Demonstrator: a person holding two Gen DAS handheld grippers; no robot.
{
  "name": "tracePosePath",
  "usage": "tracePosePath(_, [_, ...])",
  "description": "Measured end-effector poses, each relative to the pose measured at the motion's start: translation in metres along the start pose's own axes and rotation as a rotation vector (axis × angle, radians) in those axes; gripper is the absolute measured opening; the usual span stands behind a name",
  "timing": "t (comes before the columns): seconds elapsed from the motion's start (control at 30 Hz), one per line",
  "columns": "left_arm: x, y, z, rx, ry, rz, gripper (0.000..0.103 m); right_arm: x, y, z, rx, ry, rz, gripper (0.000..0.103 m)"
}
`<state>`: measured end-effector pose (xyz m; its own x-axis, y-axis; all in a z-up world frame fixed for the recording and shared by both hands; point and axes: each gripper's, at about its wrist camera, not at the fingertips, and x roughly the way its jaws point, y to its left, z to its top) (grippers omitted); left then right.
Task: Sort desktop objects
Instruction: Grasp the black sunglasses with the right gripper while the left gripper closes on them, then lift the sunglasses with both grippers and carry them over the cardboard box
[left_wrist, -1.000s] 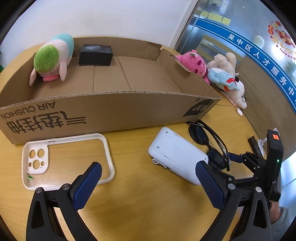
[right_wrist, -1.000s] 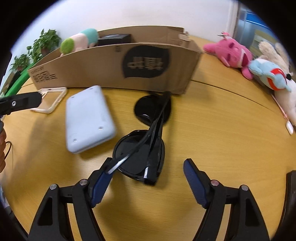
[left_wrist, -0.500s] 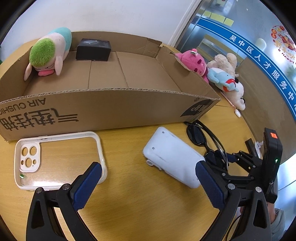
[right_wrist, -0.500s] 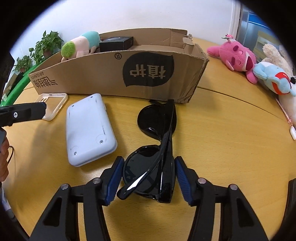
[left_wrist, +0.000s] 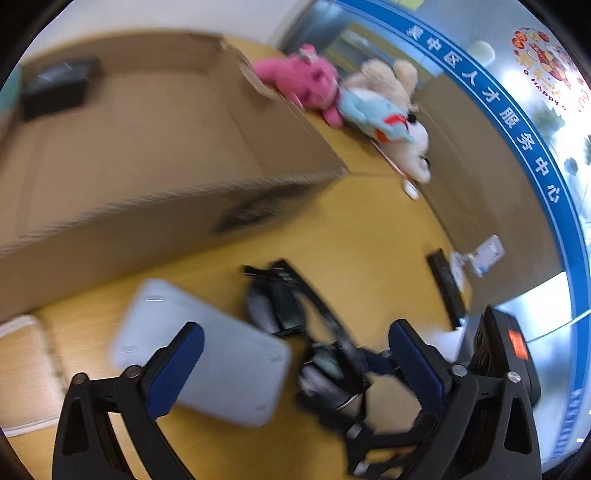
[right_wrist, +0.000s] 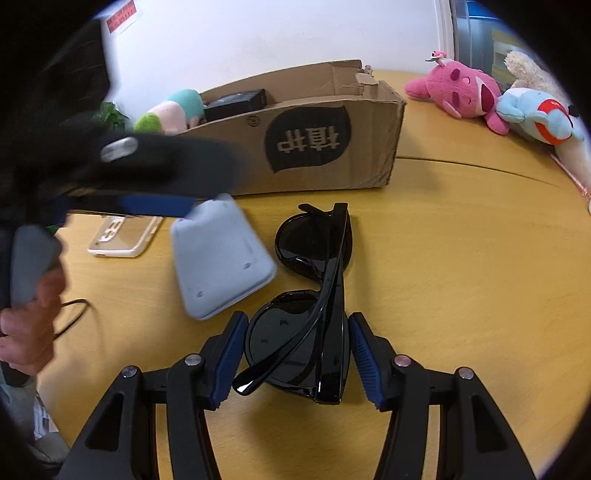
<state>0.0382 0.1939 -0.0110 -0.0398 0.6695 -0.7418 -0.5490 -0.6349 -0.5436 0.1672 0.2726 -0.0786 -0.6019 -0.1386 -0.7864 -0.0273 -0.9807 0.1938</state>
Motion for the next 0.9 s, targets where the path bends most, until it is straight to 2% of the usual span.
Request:
tracePosePath(0.1, [0.018, -0.012, 0.005, 0.025, 0.022, -0.026, 0.091, -0.003, 0.0, -0.004, 0.013, -0.02, 0.007, 0.055])
tracePosePath(0.13, [0.021, -0.016, 0.006, 0.036, 0.03, -0.033, 0.084, -0.005, -0.001, -0.004, 0.018, -0.026, 0.011, 0.055])
tracePosePath(0.17, [0.026, -0.019, 0.007, 0.04, 0.052, -0.049, 0.07, -0.006, -0.002, -0.005, 0.023, -0.032, 0.016, 0.055])
tracePosePath(0.23, [0.035, -0.022, 0.006, 0.044, 0.093, -0.061, 0.06, -0.008, -0.002, -0.005, 0.023, -0.042, 0.016, 0.055])
tracePosePath(0.3, [0.037, -0.025, 0.005, 0.068, 0.082, -0.034, 0.056, -0.009, 0.0, -0.005, 0.014, -0.047, 0.011, 0.055])
tracePosePath(0.37, [0.037, -0.025, 0.006, 0.067, 0.085, -0.051, 0.038, -0.01, 0.001, -0.004, 0.01, -0.05, 0.018, 0.055])
tracePosePath(0.47, [0.036, -0.025, 0.007, 0.069, 0.086, -0.045, 0.035, -0.012, 0.005, -0.001, 0.002, -0.057, 0.013, 0.055])
tracePosePath(0.53, [0.032, -0.024, 0.007, 0.083, 0.079, -0.029, 0.029, -0.014, 0.008, 0.002, -0.001, -0.064, 0.008, 0.055])
tracePosePath(0.67, [0.018, -0.022, 0.011, 0.087, 0.049, -0.047, 0.025, -0.02, 0.015, 0.009, -0.014, -0.076, -0.005, 0.055])
tracePosePath(0.9, [-0.04, -0.043, 0.021, 0.179, -0.081, -0.051, 0.022, -0.05, 0.04, 0.031, -0.074, -0.168, -0.044, 0.055])
